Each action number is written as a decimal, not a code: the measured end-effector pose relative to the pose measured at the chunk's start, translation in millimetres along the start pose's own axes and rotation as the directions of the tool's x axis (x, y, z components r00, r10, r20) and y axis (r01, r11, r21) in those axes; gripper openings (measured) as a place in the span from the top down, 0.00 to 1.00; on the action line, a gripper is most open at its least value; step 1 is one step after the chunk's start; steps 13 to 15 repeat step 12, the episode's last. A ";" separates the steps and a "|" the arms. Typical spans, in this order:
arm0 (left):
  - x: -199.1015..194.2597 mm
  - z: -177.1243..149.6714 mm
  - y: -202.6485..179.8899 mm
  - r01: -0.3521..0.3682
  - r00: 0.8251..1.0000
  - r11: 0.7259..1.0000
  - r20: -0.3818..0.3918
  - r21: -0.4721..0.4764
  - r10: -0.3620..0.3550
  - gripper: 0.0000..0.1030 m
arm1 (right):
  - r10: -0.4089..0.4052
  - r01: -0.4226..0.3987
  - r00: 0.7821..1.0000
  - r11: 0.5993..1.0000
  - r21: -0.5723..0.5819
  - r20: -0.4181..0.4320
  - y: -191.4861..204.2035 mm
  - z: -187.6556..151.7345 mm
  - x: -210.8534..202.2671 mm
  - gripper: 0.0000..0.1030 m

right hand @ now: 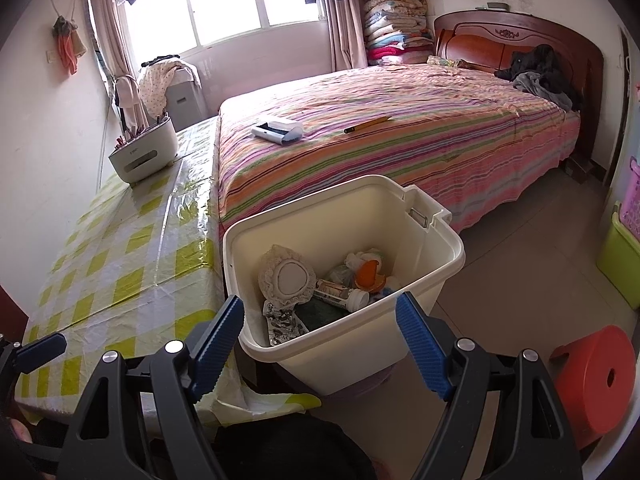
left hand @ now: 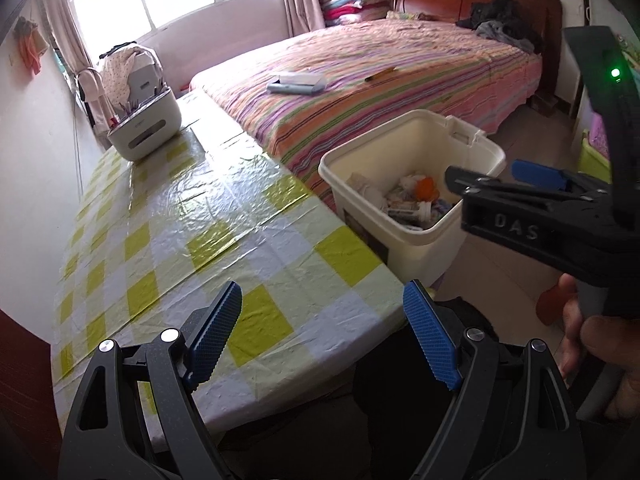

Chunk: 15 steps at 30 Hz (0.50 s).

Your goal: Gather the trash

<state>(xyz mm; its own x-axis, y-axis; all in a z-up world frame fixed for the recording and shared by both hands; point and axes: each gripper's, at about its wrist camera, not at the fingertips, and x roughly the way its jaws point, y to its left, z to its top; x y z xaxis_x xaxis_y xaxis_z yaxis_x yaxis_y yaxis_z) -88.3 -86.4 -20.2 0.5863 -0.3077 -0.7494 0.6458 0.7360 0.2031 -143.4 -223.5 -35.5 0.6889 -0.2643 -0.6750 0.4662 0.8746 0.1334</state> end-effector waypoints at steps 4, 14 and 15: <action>-0.8 2.5 -0.1 -0.026 1.000 1.000 0.015 -0.003 0.026 0.20 | -0.003 0.003 1.000 1.000 -0.001 0.000 0.2 0.1 0.5 0.26; 6.0 4.7 16.1 -0.055 0.998 0.997 -0.009 -0.060 0.055 0.20 | 0.000 0.000 1.000 1.000 -0.007 -0.007 1.4 1.1 1.2 0.26; 6.0 4.7 16.1 -0.055 0.998 0.997 -0.009 -0.060 0.055 0.20 | 0.000 0.000 1.000 1.000 -0.007 -0.007 1.4 1.1 1.2 0.26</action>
